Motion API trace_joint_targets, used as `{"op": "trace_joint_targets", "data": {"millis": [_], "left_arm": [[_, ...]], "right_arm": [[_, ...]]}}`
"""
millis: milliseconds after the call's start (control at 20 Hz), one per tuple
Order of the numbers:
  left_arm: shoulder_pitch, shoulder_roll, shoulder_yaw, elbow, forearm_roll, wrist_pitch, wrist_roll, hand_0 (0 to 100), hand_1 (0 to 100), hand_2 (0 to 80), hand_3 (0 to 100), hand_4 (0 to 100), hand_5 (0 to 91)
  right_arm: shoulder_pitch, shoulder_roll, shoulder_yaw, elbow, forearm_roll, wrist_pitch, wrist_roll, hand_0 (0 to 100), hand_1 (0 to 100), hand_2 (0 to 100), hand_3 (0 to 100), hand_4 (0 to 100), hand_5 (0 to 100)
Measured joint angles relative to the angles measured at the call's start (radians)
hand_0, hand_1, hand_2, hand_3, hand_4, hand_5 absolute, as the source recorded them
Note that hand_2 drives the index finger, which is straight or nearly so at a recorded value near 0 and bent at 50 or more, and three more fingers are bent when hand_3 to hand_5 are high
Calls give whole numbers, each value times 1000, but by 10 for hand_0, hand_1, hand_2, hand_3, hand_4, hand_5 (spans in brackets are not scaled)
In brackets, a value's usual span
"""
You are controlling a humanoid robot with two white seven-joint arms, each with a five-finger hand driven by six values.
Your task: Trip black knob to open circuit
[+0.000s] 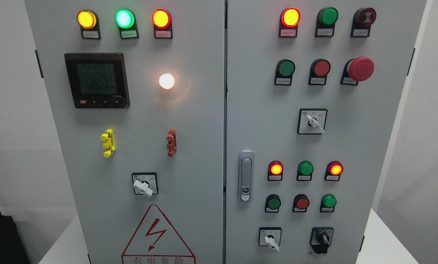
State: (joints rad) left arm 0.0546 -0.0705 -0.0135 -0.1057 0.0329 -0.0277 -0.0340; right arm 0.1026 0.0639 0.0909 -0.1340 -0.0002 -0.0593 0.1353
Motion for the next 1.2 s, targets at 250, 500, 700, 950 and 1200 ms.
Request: {"op": "trace_joint_targets", "data": {"millis": [250,500,700,950,1200], "left_arm": [[0,0,0,0,0,0,0,120,389,0,0,0,0],[0,0,0,0,0,0,0,120,389,0,0,0,0],[0,0,0,0,0,0,0,120,389,0,0,0,0],[0,0,0,0,0,0,0,120,389,0,0,0,0],[0,0,0,0,0,0,0,120,389,0,0,0,0]], "right_arm": [[0,2,0,0,0,-17,0,0,227,0,0,0,0],[0,3,-2,-2,-2,-73,3,0,213,0,0,0,0],[0,3,-19,-2,-5,-104,1,0,202,0,0,0,0],[-1,4,-35,-35,-7,-147,-29,0,171,0,0,0,0],[1,6,-35,-116,-10,-150,-40,0,164,0,0,0,0]]}}
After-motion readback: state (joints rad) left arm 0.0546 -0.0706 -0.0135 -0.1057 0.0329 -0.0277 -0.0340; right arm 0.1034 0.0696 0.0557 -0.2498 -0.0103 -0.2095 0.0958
